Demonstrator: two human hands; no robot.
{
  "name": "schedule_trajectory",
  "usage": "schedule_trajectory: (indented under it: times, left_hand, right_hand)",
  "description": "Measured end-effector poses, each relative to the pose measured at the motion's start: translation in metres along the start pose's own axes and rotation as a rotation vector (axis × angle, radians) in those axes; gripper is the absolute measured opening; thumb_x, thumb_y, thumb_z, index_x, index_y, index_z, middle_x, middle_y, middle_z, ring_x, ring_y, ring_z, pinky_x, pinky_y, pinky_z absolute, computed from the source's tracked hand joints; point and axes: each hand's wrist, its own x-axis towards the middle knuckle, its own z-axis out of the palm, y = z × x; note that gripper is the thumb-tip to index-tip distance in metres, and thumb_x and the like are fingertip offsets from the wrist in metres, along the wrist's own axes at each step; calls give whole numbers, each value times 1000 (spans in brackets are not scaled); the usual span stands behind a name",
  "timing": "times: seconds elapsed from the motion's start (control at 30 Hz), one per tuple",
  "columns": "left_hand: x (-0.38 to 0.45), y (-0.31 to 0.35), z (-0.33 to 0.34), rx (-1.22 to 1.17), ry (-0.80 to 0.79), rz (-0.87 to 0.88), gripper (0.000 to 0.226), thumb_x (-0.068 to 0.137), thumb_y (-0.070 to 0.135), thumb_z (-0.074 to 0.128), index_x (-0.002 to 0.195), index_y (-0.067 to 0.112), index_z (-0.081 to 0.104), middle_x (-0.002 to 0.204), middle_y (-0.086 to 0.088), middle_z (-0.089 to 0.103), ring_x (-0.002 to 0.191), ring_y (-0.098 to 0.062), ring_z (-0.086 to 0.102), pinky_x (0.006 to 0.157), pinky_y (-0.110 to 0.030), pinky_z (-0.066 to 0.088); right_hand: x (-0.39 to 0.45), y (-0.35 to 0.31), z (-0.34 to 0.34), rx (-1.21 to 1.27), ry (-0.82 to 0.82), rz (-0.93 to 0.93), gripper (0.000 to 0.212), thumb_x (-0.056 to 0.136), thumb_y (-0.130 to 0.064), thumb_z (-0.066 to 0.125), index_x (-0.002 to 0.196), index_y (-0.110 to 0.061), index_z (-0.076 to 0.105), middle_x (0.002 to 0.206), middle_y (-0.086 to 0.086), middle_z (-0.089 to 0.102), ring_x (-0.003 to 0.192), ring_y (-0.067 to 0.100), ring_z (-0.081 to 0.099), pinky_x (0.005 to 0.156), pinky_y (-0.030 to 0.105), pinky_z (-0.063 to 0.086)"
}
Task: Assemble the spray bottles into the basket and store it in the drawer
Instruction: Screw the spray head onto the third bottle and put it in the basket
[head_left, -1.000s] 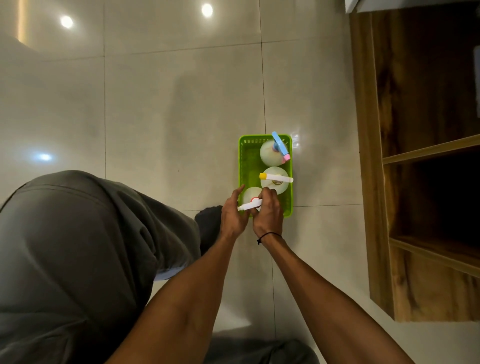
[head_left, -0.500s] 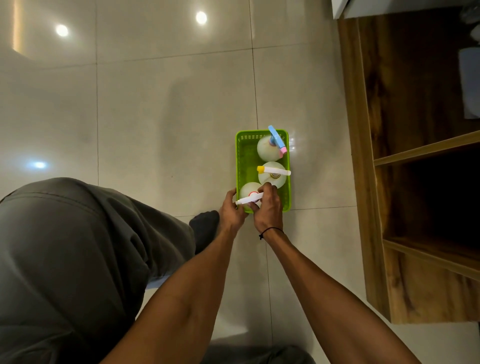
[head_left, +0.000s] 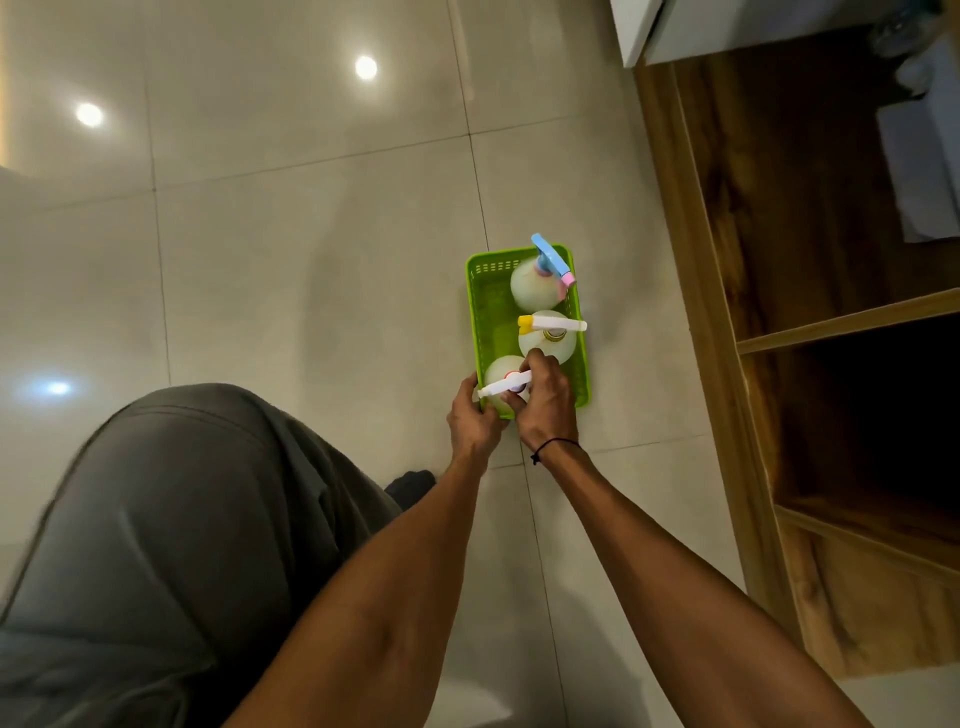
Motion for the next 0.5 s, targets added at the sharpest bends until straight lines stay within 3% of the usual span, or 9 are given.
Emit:
schedule_trajectory:
  times: [0.17, 0.23, 0.33, 0.5]
  left_hand:
    - [20, 24, 5, -63, -28, -18, 58, 97, -9, 54, 153, 6, 52, 143, -23, 63, 129, -41, 64, 103, -58, 58]
    - [26, 38, 5, -94, -49, 7, 59, 93, 3, 61, 152, 6, 53, 140, -22, 66, 126, -40, 67, 101, -57, 59]
    - [32, 54, 9, -142, -55, 1, 70, 84, 19, 60, 153, 5, 52, 142, -20, 65, 127, -37, 66, 103, -57, 58]
    - [44, 70, 22, -140, 15, -62, 57, 92, -7, 64, 147, 8, 58, 135, -22, 69, 121, -38, 69, 103, -56, 57]
  right_hand:
    - [35, -11, -9, -4, 0, 39, 27, 80, -4, 80, 98, -4, 59, 95, 15, 65, 90, 34, 63, 71, 36, 46]
    - [46, -17, -12, -14, -7, 53, 27, 80, -4, 81, 95, -4, 59, 94, 14, 65, 89, 33, 63, 69, 32, 41]
    - [63, -25, -19, -30, -27, 54, 28, 81, -5, 81, 99, -2, 60, 96, 16, 66, 91, 35, 63, 72, 39, 47]
    - [84, -27, -30, -39, -100, 112, 36, 83, -7, 80, 108, 10, 62, 102, 22, 66, 97, 37, 63, 78, 39, 45]
